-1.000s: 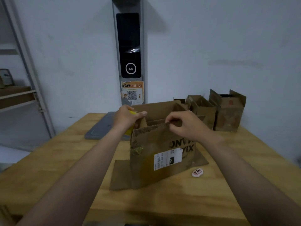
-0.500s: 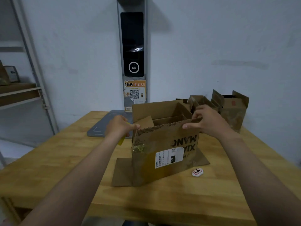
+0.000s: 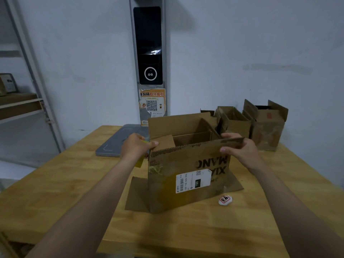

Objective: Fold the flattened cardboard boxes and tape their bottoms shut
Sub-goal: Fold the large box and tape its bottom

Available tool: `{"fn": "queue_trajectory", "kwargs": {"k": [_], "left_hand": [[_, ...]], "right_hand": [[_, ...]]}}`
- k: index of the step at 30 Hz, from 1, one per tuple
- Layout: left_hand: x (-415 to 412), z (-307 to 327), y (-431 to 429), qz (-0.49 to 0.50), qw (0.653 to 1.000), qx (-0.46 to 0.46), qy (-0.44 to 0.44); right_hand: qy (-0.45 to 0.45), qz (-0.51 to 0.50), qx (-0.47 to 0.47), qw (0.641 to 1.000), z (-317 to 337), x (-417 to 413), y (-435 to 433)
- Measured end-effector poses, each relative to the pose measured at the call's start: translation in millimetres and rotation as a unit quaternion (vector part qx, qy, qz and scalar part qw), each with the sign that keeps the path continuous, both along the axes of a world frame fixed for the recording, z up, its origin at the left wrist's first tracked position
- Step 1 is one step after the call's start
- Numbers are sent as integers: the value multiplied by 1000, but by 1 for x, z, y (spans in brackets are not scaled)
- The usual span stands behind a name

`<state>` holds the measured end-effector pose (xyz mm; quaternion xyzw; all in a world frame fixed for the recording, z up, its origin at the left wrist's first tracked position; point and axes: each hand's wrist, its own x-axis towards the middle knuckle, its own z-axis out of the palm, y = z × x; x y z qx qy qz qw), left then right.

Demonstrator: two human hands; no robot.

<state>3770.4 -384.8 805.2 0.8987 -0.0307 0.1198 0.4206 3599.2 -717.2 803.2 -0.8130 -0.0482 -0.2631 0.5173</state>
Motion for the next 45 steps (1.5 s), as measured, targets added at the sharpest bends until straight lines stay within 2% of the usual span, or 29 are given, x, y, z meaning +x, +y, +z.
{"fn": "queue_trajectory", "kwargs": {"k": [2, 8, 10, 14, 17, 22, 24, 26, 29, 34, 39, 42, 45], "left_hand": [[7, 0, -5, 3, 1000, 2, 5], [32, -4, -14, -31, 998, -48, -3], [43, -6, -19, -31, 996, -89, 1], [55, -2, -27, -20, 995, -97, 26], [58, -2, -21, -37, 985, -154, 64], [41, 2, -10, -66, 982, -172, 49], [25, 9, -6, -63, 982, -175, 37], [2, 17, -3, -62, 990, -127, 23], [-34, 27, -3, -64, 993, -79, -65], [-63, 62, -26, -102, 970, -125, -182], [-47, 78, -64, -99, 955, 43, -274], [-31, 80, -74, -81, 940, 180, -278], [-19, 86, -85, -90, 927, 252, -262]], "right_hand": [[6, 22, 22, 999, -7, 6, 0], [-13, -46, 41, 998, -6, 11, 8], [-7, -87, 50, 995, -5, 16, 11], [7, -174, 71, 982, -9, 27, 21], [37, -190, 81, 978, -10, 33, 29], [97, -215, 63, 970, -11, 34, 28], [98, -206, 47, 972, -9, 33, 29], [104, -191, 27, 976, -6, 33, 33], [122, -182, -7, 976, -2, 31, 36], [167, -174, -40, 970, 0, 30, 34], [182, -170, -46, 967, 2, 31, 32], [192, -166, -50, 966, 3, 32, 33], [208, -165, -72, 961, 4, 36, 31]]}}
